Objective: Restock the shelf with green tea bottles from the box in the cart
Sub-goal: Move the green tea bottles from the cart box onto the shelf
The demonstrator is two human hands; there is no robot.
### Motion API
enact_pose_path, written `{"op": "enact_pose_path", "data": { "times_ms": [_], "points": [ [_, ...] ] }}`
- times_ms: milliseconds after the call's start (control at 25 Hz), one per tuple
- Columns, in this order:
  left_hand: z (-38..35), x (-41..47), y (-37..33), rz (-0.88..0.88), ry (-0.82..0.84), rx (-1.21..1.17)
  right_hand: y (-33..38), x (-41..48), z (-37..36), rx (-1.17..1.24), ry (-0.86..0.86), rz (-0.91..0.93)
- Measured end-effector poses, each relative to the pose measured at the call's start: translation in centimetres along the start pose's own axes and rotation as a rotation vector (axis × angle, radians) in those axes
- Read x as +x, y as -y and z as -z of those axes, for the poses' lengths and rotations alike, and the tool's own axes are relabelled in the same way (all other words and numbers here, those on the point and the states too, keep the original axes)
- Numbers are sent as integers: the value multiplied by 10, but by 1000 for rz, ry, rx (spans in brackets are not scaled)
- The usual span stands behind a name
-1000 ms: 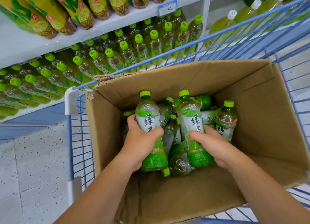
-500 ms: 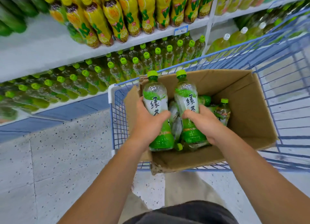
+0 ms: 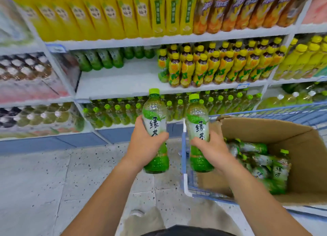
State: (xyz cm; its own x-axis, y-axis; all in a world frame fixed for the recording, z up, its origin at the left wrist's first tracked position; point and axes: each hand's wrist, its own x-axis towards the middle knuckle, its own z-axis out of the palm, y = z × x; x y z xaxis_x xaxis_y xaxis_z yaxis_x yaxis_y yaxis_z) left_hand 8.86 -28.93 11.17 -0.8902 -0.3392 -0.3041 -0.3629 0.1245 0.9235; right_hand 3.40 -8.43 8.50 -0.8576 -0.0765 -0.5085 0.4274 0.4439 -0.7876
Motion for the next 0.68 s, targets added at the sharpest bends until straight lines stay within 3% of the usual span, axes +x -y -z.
{"op": "enact_pose_path", "data": {
  "times_ms": [320, 680],
  "points": [
    [170, -6, 15, -102, -133, 62, 89, -9, -151, -28, 55, 120],
    [209, 70, 15, -107, -227, 64, 157, 58, -199, -72, 135, 208]
  ]
}}
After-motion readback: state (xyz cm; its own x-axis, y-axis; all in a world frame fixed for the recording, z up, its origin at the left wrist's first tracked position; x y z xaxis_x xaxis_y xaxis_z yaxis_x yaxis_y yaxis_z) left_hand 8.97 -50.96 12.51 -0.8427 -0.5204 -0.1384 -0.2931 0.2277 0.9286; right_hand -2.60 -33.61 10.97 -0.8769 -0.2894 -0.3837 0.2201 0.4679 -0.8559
